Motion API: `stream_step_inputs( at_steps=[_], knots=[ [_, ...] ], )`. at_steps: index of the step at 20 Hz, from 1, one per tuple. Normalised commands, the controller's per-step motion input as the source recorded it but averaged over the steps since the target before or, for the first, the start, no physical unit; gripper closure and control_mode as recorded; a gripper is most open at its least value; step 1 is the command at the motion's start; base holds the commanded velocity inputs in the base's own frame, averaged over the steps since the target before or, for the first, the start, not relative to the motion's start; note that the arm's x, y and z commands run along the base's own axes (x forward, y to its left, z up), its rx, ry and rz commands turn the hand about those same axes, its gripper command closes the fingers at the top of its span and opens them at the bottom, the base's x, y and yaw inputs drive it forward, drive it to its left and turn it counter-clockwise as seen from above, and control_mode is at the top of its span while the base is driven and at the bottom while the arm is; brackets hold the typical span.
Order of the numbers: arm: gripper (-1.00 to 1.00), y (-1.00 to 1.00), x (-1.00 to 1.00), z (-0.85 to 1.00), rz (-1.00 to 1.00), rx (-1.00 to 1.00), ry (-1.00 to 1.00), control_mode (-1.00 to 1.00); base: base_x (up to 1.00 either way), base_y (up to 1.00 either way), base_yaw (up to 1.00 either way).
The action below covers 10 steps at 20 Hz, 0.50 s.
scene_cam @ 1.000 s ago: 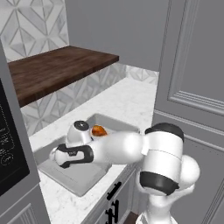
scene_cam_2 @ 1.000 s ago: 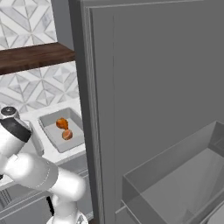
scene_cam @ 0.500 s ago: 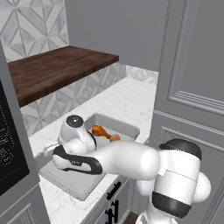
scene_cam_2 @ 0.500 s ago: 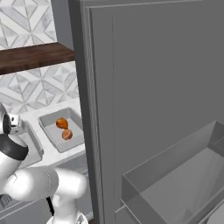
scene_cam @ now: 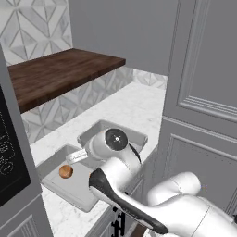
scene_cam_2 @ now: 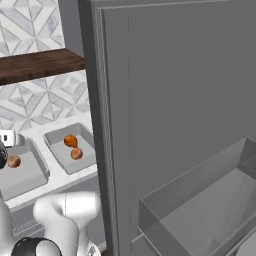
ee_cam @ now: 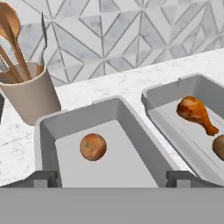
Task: Place one onion and one chicken drumstick in each tupperware on the nearby counter, to pack two identical lunches.
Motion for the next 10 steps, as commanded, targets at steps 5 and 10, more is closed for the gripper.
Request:
stream_step_inputs(
  at_steps=[5, 10],
  knots=[
    [-1.00, -1.00, -0.66, 1.00, -0.02, 0.15, -0.14, -1.00, 0.00, 0.00, 0.00],
    [-1.00, -0.82, -0.68, 0.99, -0.06, 0.12, -0.06, -1.00, 0.00, 0.00, 0.00]
  ],
)
